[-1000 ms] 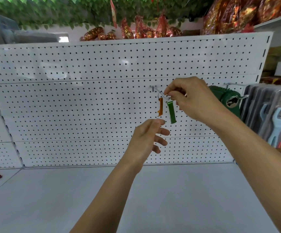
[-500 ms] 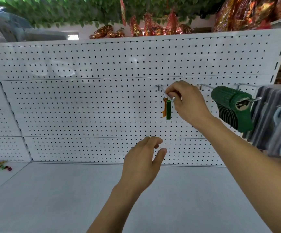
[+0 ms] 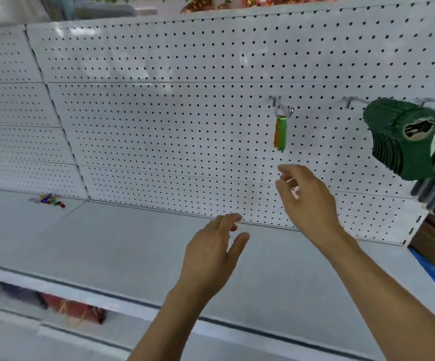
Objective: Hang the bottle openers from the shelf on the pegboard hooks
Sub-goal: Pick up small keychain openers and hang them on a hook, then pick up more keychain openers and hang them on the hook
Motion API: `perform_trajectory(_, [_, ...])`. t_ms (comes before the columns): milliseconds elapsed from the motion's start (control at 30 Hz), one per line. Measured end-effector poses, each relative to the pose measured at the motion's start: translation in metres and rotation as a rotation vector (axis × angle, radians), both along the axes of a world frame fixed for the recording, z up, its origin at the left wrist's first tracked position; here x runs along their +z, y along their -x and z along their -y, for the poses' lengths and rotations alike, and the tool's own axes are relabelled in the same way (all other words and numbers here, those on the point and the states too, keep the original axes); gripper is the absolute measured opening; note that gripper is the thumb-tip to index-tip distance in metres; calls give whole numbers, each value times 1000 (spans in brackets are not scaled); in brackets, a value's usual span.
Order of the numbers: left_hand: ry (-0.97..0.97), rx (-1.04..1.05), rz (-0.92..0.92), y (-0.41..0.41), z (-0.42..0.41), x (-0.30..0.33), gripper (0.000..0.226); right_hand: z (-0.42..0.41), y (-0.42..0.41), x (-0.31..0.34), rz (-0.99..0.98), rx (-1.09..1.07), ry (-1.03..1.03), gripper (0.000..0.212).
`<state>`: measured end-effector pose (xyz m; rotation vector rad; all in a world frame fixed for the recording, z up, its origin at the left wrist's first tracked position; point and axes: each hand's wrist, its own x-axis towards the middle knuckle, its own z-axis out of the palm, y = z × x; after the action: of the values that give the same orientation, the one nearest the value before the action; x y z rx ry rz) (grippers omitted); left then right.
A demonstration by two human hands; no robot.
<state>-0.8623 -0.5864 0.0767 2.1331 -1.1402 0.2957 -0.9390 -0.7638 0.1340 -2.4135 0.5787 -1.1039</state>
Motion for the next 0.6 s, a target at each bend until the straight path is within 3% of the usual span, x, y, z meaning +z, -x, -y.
perform_trajectory(300, [-48,110,-231,-17,-85,-81,48,-105,6,-140,-262,222,-199,26])
perform_trajectory(600, [-94,207,-407,-116,-217,-125,45,-235,-103,-189,-397,285,-350,25])
